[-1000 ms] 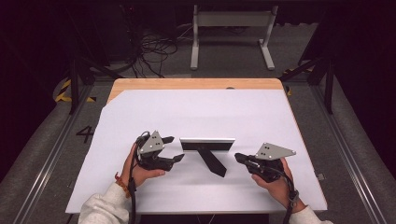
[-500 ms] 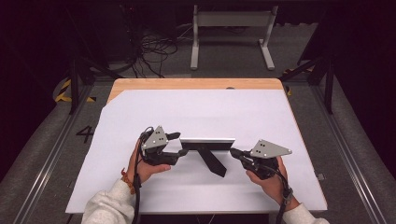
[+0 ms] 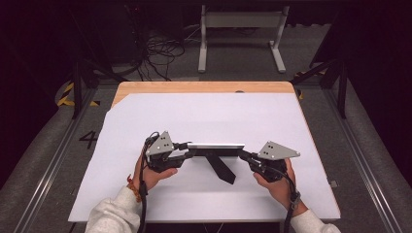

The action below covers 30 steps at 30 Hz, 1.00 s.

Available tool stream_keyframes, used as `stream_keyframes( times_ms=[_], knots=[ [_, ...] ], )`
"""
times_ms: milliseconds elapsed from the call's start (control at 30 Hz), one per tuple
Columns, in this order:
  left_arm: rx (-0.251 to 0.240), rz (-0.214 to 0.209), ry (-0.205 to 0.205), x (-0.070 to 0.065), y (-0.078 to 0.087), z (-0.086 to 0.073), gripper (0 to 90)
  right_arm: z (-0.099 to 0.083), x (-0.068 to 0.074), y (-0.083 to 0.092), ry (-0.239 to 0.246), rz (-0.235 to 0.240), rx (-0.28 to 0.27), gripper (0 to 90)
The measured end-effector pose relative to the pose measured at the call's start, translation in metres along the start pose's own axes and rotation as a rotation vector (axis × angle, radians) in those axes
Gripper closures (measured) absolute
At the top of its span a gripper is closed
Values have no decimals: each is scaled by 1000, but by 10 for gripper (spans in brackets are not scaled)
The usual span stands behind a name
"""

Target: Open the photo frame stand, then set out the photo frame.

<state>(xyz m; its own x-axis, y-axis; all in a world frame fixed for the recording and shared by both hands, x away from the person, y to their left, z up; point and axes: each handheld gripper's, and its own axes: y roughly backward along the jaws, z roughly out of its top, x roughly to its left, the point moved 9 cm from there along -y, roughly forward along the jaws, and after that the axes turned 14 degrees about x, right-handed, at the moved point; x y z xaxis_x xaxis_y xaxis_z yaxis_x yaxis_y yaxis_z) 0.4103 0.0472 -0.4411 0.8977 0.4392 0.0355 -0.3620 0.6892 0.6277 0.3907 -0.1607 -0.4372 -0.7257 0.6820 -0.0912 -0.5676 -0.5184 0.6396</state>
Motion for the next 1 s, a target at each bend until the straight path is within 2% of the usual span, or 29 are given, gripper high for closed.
stream_keyframes(
  times_ms=[267, 600, 767, 1000],
  knots=[
    [10, 1, -9, -2, 1, -1, 735, 1, -1, -2, -5, -8, -4, 900],
    [10, -1, -13, -5, 1, -1, 748, 2, -2, -5, -11, -14, -3, 900],
    [11, 11, -15, -7, 1, -2, 752, 2, -2, -6, -21, -19, -5, 900],
    [10, 3, -13, -8, 1, -2, 756, 2, -4, -6, -22, -20, -4, 900]
  ],
)
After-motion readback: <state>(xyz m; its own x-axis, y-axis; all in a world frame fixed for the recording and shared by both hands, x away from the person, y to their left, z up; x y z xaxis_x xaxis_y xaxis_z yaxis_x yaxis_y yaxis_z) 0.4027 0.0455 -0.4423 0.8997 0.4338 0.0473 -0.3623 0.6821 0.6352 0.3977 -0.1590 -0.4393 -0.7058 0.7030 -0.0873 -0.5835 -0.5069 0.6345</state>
